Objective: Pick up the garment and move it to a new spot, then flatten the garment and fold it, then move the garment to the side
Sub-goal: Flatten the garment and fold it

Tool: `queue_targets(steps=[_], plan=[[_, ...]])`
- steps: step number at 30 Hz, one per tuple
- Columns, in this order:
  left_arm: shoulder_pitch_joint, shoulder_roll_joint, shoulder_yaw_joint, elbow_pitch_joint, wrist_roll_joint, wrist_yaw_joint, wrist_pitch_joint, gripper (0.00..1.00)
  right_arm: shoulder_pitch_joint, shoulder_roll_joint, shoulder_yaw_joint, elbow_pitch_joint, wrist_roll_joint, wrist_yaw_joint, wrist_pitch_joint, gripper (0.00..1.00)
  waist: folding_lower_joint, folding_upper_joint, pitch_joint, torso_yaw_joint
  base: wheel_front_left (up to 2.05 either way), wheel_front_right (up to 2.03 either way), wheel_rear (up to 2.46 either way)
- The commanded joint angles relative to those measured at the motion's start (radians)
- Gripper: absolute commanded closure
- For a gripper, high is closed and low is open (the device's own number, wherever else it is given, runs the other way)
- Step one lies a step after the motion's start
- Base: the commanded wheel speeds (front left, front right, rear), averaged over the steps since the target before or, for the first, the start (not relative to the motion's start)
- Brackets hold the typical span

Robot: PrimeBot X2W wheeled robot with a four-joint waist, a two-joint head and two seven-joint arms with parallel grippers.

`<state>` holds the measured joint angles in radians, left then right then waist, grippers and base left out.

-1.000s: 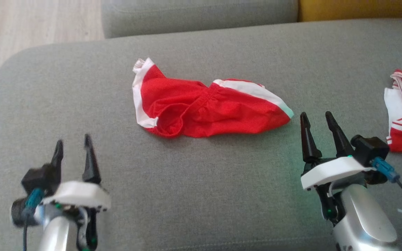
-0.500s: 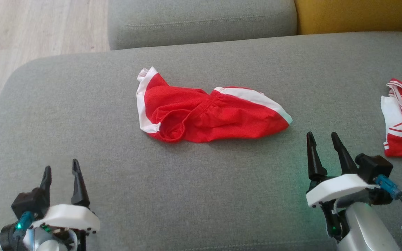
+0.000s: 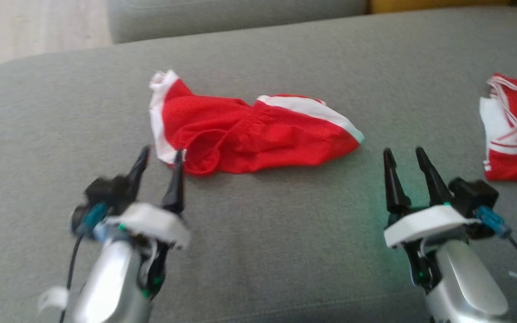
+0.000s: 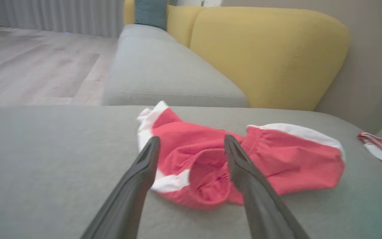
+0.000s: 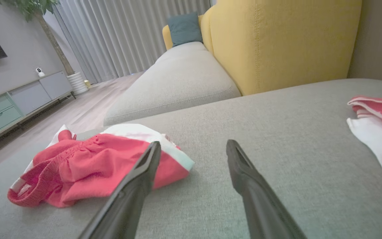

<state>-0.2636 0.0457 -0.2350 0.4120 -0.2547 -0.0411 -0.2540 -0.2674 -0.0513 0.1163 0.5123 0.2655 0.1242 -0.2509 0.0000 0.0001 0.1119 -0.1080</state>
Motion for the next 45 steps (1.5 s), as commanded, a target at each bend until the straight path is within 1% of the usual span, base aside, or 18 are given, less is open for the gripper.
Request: queue_targets(steps=[1,4,9,13,18,22,27,32,36,41,42,44,45], plan=[[-0.054,0.005,0.018,-0.021,-0.009,-0.004,-0.008,0.00,-0.039,0.001,0.029,-0.036,0.005,0.007,-0.011,0.00,0.0000,-0.0001,0.027,-0.034,0.00,0.00,0.00],[-0.140,0.005,-0.055,0.046,-0.054,-0.020,-0.008,0.00,-0.055,0.001,0.048,-0.051,0.015,0.007,-0.011,0.00,0.0000,-0.0001,0.057,-0.074,0.00,0.00,0.00],[-0.300,0.005,-0.130,0.189,-0.126,-0.035,-0.003,0.00,-0.074,0.001,0.069,-0.074,0.026,0.007,-0.011,0.00,0.0000,-0.0001,0.107,-0.138,0.00,0.00,0.00],[-0.423,0.005,-0.184,0.287,-0.195,-0.051,0.033,0.00,-0.079,0.001,0.076,-0.085,0.032,0.007,-0.011,0.00,0.0000,-0.0001,0.139,-0.174,0.00,0.00,0.00],[-0.548,0.005,-0.223,0.398,-0.262,-0.059,0.093,0.00,-0.090,0.001,0.082,-0.099,0.041,0.007,-0.011,0.00,0.0000,-0.0001,0.171,-0.205,0.00,0.00,0.00],[-0.618,0.005,-0.240,0.479,-0.300,-0.064,0.145,0.00,-0.095,0.001,0.080,-0.107,0.045,0.007,-0.011,0.00,0.0000,-0.0001,0.186,-0.212,0.00,0.00,0.00],[-0.667,0.005,-0.250,0.553,-0.340,-0.063,0.183,0.00,-0.096,0.001,0.074,-0.111,0.047,0.007,-0.011,0.00,0.0000,-0.0001,0.197,-0.206,0.00,0.00,0.00],[-0.682,0.005,-0.265,0.583,-0.388,-0.064,0.194,0.00,-0.100,0.001,0.072,-0.107,0.050,0.007,-0.011,0.00,0.0000,-0.0001,0.200,-0.192,0.00,0.00,0.00],[-0.675,0.005,-0.304,0.574,-0.442,-0.075,0.222,0.00,-0.104,0.001,0.076,-0.103,0.052,0.007,-0.011,0.00,0.0000,-0.0001,0.200,-0.184,0.00,0.00,0.00],[-0.679,0.005,-0.361,0.569,-0.462,-0.080,0.221,0.00,-0.110,0.001,0.084,-0.102,0.056,0.007,-0.011,0.00,0.0000,-0.0001,0.203,-0.182,0.00,0.00,0.00],[-0.680,0.005,-0.369,0.568,-0.464,-0.081,0.215,0.19,-0.111,0.001,0.085,-0.102,0.057,0.007,-0.011,0.00,0.0000,-0.0001,0.203,-0.182,0.00,0.00,0.00],[-0.684,0.005,-0.386,0.566,-0.461,-0.082,0.190,0.85,-0.113,0.001,0.086,-0.102,0.059,0.007,-0.011,0.00,0.0000,-0.0001,0.203,-0.181,0.00,0.00,0.00],[-0.686,0.005,-0.391,0.565,-0.460,-0.082,0.172,1.00,-0.114,0.001,0.085,-0.101,0.059,0.007,-0.011,0.00,0.0000,-0.0001,0.203,-0.180,0.00,0.00,0.00]])
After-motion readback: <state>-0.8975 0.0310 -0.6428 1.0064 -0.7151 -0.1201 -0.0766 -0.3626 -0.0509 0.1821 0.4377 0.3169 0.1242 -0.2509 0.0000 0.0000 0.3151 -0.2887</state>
